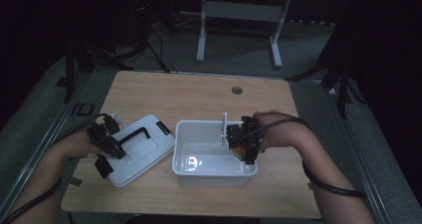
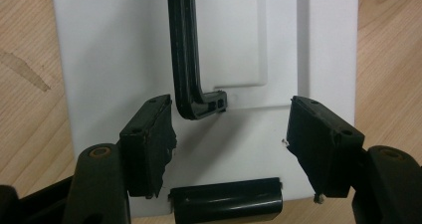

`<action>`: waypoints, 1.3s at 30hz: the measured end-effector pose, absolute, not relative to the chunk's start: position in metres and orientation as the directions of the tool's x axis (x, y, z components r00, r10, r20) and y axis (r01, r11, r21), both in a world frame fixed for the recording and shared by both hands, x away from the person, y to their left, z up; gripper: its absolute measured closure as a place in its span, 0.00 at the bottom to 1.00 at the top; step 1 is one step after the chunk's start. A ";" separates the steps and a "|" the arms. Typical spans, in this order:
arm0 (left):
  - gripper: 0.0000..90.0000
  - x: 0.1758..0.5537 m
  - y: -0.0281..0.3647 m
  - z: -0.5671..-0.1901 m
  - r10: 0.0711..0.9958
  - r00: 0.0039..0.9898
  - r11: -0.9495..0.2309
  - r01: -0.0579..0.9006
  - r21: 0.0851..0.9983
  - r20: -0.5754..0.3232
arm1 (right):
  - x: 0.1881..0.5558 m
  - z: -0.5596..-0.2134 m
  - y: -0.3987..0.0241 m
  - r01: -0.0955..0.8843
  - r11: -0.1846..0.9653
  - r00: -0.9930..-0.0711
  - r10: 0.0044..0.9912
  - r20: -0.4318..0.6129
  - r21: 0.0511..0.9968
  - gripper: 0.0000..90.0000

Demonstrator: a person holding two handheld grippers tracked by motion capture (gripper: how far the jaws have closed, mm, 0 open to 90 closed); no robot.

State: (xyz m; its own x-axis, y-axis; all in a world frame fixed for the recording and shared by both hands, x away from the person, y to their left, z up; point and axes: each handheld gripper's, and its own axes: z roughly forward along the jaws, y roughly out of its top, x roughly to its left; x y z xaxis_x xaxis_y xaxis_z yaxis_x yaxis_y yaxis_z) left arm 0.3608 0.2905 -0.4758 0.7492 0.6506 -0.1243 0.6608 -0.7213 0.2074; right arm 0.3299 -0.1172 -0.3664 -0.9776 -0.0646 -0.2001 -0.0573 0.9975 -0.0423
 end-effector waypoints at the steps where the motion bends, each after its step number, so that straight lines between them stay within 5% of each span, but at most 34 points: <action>1: 0.38 0.361 0.291 -0.476 0.650 0.750 -0.722 0.660 0.208 -0.124 | 0.331 -0.370 -0.112 -0.064 0.997 -0.979 -0.070 -0.190 -0.036 0.23; 39: 0.38 0.361 0.289 -0.481 0.642 0.757 -0.731 0.652 0.199 -0.124 | 0.366 -0.477 -0.101 -0.024 0.987 -0.994 -0.041 -0.102 -0.158 0.23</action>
State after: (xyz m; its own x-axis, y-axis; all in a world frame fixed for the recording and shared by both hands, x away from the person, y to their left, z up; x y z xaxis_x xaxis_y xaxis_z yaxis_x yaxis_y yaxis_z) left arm 0.3615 0.2887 -0.4807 0.7569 0.6416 -0.1238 0.6524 -0.7312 0.1993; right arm 0.3664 -0.1007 -0.4775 -0.9940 -0.0408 -0.1019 -0.0242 0.9871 -0.1584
